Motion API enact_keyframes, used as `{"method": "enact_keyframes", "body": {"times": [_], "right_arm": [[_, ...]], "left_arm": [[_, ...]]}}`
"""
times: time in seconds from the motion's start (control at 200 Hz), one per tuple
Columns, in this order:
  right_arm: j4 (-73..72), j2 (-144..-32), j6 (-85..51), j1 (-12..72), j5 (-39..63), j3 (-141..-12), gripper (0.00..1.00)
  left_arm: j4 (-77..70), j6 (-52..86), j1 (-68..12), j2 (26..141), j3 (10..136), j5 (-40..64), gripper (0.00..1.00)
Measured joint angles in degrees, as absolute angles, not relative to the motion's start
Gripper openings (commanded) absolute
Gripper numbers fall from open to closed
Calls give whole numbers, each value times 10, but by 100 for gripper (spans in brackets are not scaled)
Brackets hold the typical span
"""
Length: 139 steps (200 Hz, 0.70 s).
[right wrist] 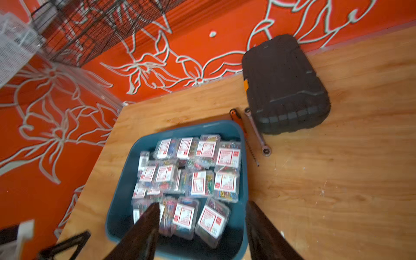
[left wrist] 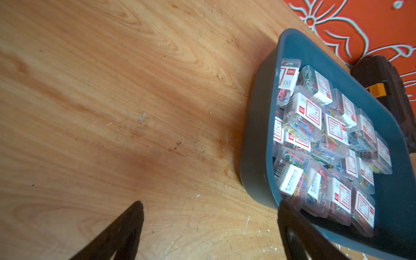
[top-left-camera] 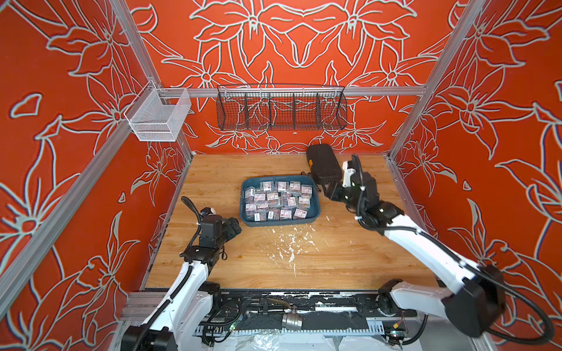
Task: Take the paper clips out of the storage box
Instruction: Pick up the boxed paper clips from the storage box.
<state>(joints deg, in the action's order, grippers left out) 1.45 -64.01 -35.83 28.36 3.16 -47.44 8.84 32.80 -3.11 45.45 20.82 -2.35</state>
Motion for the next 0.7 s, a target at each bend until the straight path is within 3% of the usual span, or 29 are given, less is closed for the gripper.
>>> {"method": "enact_keyframes", "body": {"times": [0.195,0.42,0.696], "right_arm": [[0,-590,-389,284,103,-373,71],[-25,-574,-397,284,130,-373,71],[-70,-565,-418,282,112,-345,70]], "left_arm": [[107,328,-56,428,218,-2,75],[143,335,-172,434,328,-25,75],[135,330,-234,614,430,-55,72]]}}
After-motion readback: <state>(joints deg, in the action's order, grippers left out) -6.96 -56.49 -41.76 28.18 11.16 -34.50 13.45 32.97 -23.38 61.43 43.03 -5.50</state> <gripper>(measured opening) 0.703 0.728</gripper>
